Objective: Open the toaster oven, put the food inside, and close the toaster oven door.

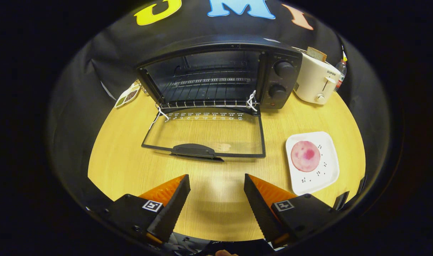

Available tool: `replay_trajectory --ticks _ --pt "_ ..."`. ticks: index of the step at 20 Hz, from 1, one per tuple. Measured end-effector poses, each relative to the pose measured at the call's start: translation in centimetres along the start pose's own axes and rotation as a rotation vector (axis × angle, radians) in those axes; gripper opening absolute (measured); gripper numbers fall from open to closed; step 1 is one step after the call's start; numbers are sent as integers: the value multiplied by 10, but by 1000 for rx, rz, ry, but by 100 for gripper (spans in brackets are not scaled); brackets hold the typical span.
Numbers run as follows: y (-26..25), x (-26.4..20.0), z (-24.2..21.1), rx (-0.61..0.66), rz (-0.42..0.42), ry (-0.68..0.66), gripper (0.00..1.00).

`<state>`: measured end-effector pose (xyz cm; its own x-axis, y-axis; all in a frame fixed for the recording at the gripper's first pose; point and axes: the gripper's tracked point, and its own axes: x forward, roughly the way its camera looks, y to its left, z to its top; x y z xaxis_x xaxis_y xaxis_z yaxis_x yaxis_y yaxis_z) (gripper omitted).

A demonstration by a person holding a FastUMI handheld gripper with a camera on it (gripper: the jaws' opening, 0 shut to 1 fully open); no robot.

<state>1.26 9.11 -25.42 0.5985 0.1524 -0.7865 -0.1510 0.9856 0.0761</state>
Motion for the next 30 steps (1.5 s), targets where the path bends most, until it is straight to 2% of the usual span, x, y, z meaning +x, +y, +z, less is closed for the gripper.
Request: replay_trajectory --ticks 5,10,14,17,23,28,30 --pt "-53 -34 9 -136 -69 -60 98" --pt "-110 -59 32 -205 -103 -127 98" --pt "-148 -63 30 -195 -72 -90 98" --pt "-180 -49 29 -146 -58 -47 97" --pt "-247 -11 25 -127 -64 73 97" --pt "-279 23 7 -146 -21 202 98" --pt "-281 30 7 -138 -11 213 98"
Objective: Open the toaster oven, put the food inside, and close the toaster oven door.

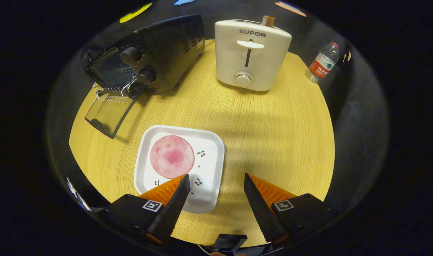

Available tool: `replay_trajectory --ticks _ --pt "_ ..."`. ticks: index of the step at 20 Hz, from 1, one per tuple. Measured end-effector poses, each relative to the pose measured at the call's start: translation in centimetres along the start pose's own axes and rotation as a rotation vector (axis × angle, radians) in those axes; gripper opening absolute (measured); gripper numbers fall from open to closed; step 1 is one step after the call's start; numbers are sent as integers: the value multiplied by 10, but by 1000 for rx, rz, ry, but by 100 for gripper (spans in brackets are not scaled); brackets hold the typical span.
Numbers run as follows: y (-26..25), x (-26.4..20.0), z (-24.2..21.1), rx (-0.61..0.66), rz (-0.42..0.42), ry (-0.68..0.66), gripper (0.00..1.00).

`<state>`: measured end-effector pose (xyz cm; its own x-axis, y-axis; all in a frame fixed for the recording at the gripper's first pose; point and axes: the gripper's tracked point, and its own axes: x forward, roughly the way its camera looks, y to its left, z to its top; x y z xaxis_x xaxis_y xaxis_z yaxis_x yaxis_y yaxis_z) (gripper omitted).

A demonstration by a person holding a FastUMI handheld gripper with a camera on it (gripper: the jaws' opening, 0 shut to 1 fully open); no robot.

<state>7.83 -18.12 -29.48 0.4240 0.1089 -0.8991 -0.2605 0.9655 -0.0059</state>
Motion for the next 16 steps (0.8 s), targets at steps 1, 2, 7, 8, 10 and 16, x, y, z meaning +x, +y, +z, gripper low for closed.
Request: replay_trajectory --ticks 1,2,7,8,10,16 --pt "-1 3 -2 8 -1 11 93" --pt "0 3 -4 19 4 33 88" --pt "8 8 -20 -21 6 112 63" --pt "8 9 -27 -34 4 144 58" --pt "10 11 -29 -5 9 138 54" --pt "11 9 -27 93 70 171 34"
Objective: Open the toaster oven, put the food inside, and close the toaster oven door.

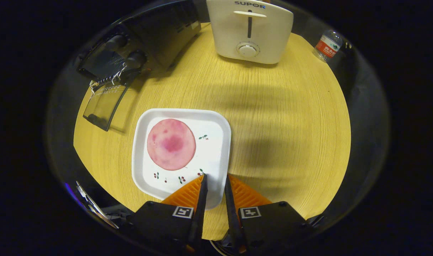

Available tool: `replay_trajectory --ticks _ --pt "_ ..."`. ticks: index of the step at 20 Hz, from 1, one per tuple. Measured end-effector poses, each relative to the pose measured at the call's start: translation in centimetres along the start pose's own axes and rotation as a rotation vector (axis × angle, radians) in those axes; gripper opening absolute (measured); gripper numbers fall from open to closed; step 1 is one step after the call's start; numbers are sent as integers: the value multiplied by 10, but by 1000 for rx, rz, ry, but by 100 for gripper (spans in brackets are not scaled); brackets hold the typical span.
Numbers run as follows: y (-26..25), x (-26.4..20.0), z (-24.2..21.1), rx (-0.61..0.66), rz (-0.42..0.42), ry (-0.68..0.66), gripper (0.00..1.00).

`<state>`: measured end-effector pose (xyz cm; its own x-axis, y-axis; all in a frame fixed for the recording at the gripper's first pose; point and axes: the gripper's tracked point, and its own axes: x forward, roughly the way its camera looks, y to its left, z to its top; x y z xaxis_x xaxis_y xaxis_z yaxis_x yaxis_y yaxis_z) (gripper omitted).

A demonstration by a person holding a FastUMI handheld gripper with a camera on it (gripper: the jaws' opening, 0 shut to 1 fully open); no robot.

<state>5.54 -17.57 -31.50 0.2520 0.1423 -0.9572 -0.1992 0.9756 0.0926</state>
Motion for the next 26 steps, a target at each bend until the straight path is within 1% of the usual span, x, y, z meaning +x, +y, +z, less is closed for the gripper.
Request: replay_trajectory --ticks 1,2,4,5,10,11,13,20,26 --pt "-1 2 0 33 17 0 24" --pt "-2 1 0 57 40 9 17" --pt "-1 4 2 90 87 19 5" --pt "1 4 -1 98 107 24 2" --pt "0 3 0 122 147 -11 2" --pt "4 2 -5 150 175 4 2" --pt "11 -1 -6 252 242 2 2" --pt "18 -31 -8 434 329 -104 2" --pt "22 -62 -20 586 374 -213 2"
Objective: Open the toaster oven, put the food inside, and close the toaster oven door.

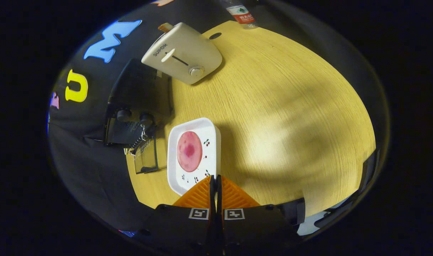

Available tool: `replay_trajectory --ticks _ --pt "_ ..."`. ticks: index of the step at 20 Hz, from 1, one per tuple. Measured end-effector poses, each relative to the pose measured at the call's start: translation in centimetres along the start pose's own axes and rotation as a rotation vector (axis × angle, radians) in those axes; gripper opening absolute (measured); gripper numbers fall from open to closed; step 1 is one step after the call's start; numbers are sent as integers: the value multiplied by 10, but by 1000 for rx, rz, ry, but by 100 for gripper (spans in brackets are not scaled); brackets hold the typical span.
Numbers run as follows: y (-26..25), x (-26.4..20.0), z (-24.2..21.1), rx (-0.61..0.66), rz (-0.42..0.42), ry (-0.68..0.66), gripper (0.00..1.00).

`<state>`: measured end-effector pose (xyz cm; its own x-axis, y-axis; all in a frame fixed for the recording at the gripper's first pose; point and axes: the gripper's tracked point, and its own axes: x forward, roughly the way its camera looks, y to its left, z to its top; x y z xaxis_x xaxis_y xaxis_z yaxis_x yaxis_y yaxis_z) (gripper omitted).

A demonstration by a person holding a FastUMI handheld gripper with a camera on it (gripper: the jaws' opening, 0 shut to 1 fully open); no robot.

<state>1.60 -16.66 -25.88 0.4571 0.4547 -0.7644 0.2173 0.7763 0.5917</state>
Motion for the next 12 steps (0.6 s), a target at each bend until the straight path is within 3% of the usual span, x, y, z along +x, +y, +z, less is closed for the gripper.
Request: replay_trajectory --ticks 4,12 --pt "18 -19 -19 69 30 -72 2" --pt "81 -32 -99 195 127 -150 2"
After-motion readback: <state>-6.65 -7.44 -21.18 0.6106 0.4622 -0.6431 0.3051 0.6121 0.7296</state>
